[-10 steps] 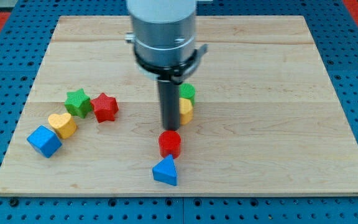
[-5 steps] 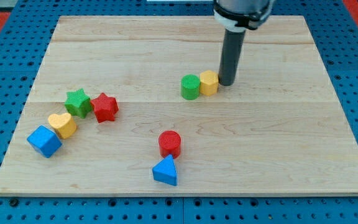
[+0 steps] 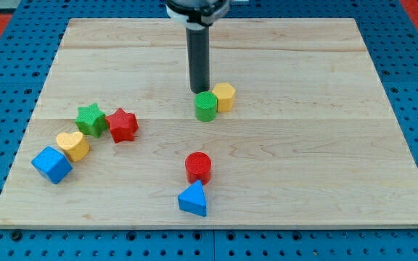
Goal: Place yellow hexagon to the top of green circle
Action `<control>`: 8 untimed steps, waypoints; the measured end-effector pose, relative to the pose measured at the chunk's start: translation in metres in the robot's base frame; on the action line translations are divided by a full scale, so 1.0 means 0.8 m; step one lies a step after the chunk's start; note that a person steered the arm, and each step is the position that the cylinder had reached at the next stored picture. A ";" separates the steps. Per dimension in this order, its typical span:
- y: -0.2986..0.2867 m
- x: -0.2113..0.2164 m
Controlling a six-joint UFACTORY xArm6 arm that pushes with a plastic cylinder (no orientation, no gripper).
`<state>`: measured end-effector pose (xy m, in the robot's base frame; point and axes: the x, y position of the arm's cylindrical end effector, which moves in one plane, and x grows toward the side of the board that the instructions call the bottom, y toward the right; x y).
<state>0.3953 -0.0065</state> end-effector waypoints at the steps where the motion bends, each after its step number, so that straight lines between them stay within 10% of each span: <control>1: 0.024 0.044; 5: 0.064 0.095; 8: 0.099 0.016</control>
<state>0.4081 0.0726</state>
